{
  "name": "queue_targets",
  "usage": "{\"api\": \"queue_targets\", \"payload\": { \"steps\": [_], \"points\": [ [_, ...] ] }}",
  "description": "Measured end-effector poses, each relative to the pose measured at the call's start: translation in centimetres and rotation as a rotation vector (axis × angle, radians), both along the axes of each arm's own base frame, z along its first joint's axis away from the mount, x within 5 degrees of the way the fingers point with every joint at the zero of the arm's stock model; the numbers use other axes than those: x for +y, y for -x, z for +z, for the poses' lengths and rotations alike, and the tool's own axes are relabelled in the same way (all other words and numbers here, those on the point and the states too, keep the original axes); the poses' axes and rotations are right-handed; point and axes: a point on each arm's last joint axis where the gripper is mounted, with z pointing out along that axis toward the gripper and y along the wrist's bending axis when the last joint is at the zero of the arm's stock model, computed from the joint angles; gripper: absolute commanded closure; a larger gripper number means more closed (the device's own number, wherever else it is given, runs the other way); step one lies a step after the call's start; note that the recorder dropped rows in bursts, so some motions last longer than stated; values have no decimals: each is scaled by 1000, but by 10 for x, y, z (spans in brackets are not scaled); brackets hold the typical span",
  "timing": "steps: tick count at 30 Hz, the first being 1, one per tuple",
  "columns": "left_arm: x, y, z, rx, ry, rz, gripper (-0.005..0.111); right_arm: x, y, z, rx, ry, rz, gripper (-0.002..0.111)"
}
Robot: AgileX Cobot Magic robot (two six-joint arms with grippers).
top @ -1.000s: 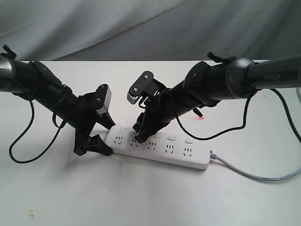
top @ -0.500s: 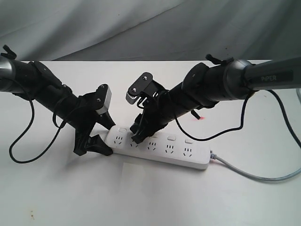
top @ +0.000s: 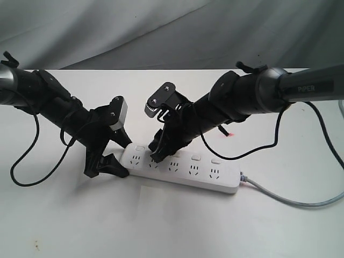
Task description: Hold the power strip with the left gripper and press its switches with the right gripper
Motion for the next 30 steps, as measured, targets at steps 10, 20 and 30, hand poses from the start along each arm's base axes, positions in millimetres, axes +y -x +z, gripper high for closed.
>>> {"api": "queue_targets", "payload": {
  "steps": [10,20,30],
  "points": [
    [0,0,0,0,3,3,40,-4,-1,-1,10,0,-10,70],
    [0,0,0,-1,2,3,40,-10,-4,-3,10,14,-10,70],
    [0,0,0,-1,2,3,40,-10,-4,0,7,8,-11,70]
  ]
}}
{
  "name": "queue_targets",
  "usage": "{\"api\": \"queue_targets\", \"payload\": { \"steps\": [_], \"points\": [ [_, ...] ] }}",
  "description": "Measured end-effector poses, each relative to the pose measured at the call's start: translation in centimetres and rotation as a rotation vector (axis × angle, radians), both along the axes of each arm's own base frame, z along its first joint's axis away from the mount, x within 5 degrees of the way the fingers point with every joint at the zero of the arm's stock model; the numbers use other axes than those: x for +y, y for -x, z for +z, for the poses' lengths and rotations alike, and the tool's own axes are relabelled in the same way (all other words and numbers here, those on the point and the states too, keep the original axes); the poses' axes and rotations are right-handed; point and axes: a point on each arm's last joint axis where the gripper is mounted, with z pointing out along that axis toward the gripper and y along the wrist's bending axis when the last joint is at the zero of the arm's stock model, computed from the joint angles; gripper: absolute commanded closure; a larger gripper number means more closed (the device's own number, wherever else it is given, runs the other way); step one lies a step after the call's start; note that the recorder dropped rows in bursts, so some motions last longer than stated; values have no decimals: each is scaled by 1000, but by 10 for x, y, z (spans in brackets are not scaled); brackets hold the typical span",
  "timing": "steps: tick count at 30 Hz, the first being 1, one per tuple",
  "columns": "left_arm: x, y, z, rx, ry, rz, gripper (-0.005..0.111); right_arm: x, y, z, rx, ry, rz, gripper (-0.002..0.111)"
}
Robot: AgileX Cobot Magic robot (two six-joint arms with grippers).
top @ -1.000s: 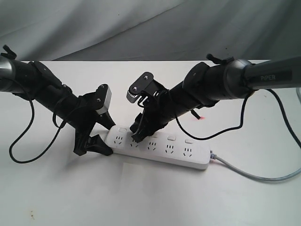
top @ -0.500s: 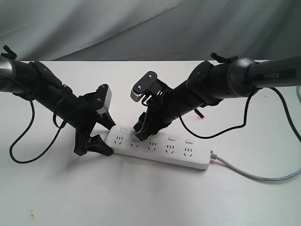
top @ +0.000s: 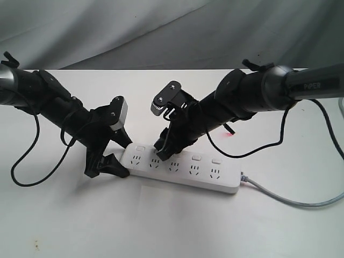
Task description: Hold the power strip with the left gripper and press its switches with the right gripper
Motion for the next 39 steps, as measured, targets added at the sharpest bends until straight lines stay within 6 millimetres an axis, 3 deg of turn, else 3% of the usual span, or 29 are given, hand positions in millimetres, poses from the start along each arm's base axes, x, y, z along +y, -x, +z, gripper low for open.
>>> {"api": "queue_targets", "payload": {
  "steps": [6,12,16,27,34,39],
  "points": [
    [0,0,0,0,0,0,40,-3,4,16,-37,5,18,70],
    [0,0,0,0,0,0,40,-5,8,60,-128,-35,30,70],
    [0,0,0,0,0,0,40,-7,13,74,-132,-33,79,70],
    [0,0,0,0,0,0,40,-26,13,73,-91,45,140,70],
    [0,0,0,0,0,0,40,-25,8,34,-20,88,140,70],
    [0,0,0,0,0,0,40,-26,6,30,-31,95,125,70]
  ]
}}
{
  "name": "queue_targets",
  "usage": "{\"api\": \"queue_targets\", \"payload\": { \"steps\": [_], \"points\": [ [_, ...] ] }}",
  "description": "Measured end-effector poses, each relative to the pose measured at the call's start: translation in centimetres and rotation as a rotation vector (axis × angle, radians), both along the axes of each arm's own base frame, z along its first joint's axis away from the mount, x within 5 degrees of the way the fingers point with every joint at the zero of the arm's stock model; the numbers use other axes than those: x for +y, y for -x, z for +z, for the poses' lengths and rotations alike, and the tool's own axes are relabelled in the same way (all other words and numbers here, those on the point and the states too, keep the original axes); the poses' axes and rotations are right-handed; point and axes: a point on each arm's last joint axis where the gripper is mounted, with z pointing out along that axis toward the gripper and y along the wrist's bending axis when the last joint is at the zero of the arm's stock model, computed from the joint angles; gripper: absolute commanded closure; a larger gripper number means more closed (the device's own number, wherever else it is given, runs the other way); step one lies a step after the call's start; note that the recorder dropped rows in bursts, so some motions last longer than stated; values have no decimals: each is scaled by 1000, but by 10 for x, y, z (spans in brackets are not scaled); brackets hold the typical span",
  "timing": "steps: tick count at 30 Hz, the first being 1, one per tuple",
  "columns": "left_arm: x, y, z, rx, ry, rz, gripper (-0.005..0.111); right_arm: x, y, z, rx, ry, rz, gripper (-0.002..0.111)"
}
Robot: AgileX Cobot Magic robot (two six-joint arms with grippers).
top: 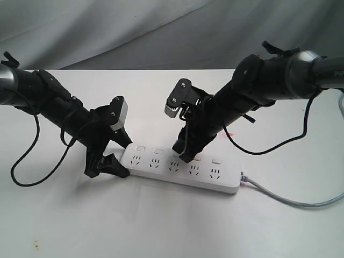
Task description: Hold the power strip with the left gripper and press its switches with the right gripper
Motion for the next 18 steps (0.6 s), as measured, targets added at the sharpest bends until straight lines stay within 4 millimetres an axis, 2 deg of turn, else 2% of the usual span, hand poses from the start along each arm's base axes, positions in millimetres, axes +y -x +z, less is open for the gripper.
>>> {"api": "queue_targets", "payload": {
  "steps": [10,13,18],
  "points": [
    [0,0,0,0,0,0,40,0,-4,1,-33,-15,-38,70],
    [0,0,0,0,0,0,40,1,-4,-11,0,-10,-44,70],
    [0,0,0,0,0,0,40,1,-4,-12,5,-16,-50,70]
  ]
}}
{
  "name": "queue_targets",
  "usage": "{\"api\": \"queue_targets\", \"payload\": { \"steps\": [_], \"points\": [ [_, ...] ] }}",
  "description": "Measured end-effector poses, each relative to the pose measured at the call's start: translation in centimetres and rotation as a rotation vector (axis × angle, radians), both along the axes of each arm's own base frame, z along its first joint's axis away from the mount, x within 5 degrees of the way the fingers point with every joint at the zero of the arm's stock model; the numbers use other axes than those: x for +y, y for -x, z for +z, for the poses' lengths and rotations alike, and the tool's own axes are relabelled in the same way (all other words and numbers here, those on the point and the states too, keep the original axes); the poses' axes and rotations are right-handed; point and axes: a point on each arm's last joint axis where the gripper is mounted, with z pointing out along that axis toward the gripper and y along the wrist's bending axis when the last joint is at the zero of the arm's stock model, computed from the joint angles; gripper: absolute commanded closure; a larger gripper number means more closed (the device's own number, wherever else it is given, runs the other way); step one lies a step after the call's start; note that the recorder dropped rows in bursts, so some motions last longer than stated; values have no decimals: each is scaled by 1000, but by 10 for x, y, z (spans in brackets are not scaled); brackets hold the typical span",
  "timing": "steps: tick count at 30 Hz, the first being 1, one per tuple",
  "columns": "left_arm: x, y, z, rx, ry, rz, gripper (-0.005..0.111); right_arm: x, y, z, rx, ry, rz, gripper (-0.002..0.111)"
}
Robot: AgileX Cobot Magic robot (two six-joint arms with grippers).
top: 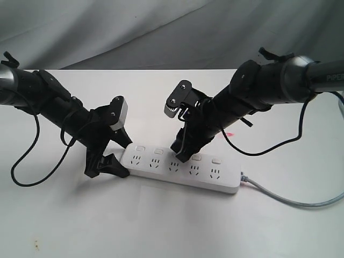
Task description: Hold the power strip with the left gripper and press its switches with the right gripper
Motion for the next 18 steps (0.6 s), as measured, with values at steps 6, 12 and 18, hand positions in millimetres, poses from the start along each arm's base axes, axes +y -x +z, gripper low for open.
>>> {"api": "queue_targets", "payload": {
  "steps": [6,12,18],
  "points": [
    [0,0,0,0,0,0,40,0,0,0,2,0,1,70],
    [0,0,0,0,0,0,40,0,3,0,24,-2,14,70],
    [0,0,0,0,0,0,40,-2,6,-5,31,4,2,70]
  ]
}}
